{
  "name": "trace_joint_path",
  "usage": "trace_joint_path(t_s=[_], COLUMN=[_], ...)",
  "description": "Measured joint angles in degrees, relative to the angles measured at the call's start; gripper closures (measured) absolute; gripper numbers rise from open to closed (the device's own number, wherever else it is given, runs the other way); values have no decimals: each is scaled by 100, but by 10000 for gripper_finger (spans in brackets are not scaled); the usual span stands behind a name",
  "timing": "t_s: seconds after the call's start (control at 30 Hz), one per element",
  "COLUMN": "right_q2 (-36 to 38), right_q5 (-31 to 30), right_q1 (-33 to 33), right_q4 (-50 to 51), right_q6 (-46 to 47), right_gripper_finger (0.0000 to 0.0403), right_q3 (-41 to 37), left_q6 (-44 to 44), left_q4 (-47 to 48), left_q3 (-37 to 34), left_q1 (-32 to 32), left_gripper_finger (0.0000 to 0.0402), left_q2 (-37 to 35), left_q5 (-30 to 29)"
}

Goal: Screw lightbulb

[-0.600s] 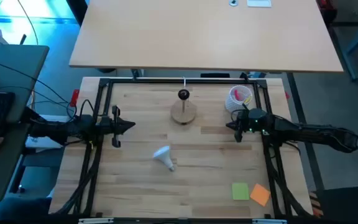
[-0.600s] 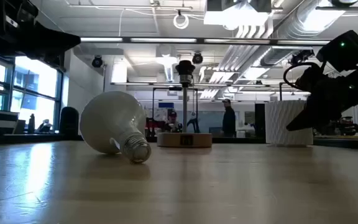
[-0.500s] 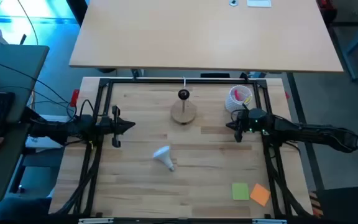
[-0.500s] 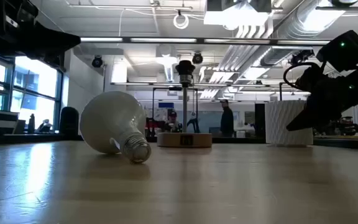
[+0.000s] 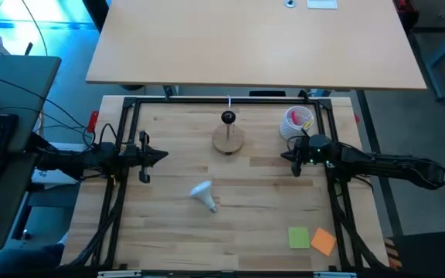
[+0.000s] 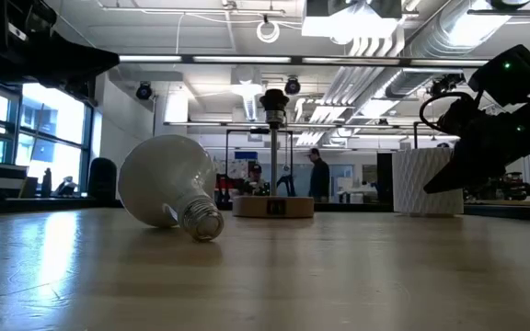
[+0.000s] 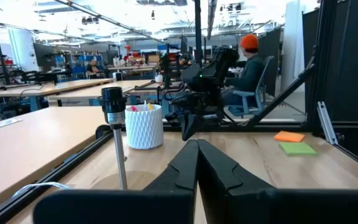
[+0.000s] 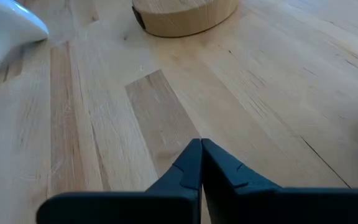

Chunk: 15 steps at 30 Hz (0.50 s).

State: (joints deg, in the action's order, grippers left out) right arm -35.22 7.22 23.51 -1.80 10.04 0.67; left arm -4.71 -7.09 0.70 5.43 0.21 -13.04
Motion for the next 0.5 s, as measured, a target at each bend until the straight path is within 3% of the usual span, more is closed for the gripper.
trace_joint_path(t_s=[0.5], right_q2=[0], right_q5=[2], right_q1=[0], right_q4=[0], right_q6=[2], right_gripper_finger=[403], right_q3=[-2], left_q6=[0], left_q4=[0], left_q3=[-1], left_q1=[1], left_gripper_finger=[401], left_q2=[0], left_q5=[0])
